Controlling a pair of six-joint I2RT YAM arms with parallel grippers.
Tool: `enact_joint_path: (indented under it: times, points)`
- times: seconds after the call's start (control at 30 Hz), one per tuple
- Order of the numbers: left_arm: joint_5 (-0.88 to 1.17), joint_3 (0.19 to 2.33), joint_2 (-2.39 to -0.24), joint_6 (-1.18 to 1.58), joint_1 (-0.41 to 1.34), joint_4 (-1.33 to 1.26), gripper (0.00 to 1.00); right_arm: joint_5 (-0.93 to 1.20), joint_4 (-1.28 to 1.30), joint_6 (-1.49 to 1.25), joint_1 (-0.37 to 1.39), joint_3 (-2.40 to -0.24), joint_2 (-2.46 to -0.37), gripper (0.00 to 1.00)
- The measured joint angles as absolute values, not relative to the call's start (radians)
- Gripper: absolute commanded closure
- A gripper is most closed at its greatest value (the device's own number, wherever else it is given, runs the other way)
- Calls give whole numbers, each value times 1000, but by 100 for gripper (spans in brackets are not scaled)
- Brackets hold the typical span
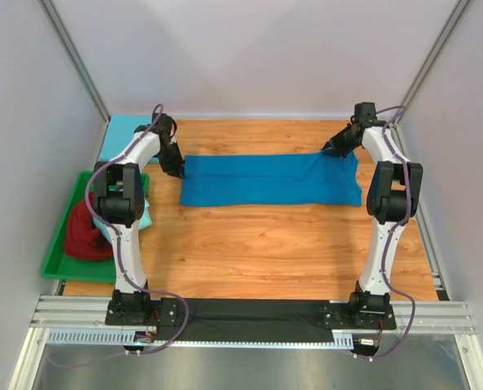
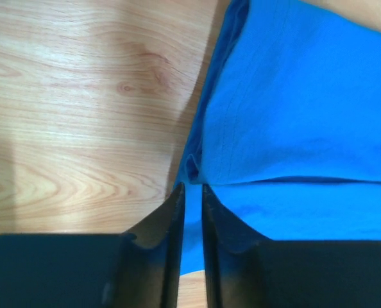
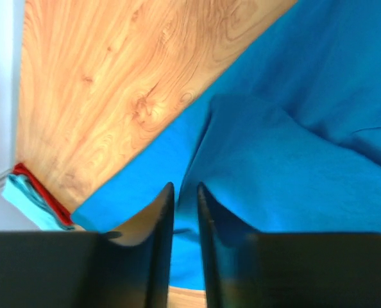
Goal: Fold and stack the t-shirts
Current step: Fold the tshirt
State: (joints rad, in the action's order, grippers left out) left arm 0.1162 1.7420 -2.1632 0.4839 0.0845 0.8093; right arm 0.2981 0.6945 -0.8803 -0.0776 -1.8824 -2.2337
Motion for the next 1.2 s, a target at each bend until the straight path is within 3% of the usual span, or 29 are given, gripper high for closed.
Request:
enact_joint_path:
  times: [0.13,0.2,0.3,0.37,0.53,0.57,0.73,0.87,1.2]
  points:
    - [94,1755,-2162,478,84,819,59,263,775,-806,-78,-1961,-2256,57]
    - [78,1755,-2154,468,84,833,52,221,847,-745,-80,-2025,-2256,55]
    - [43,1734,-2102,455,90,854,51,146,912,-672,-80,-2067,-2226,52]
    - [22,1695,-2033,445,102,852,55,103,946,-651,-76,-2024,-2170,51]
    - [66,1593,-1849,448,183,810,70,60,932,-700,-50,-1656,-1919,52]
    - [88,1590,-1845,450,195,799,74,55,928,-719,-38,-1586,-1886,53]
    - [191,1585,-1984,459,234,713,75,36,855,-759,-6,-1425,-1882,57]
    - [225,1585,-2134,475,223,727,76,-15,794,-748,-11,-1404,-1929,58]
    - [224,1539,-2106,509,253,754,78,-130,825,-601,-46,-1587,-2097,53]
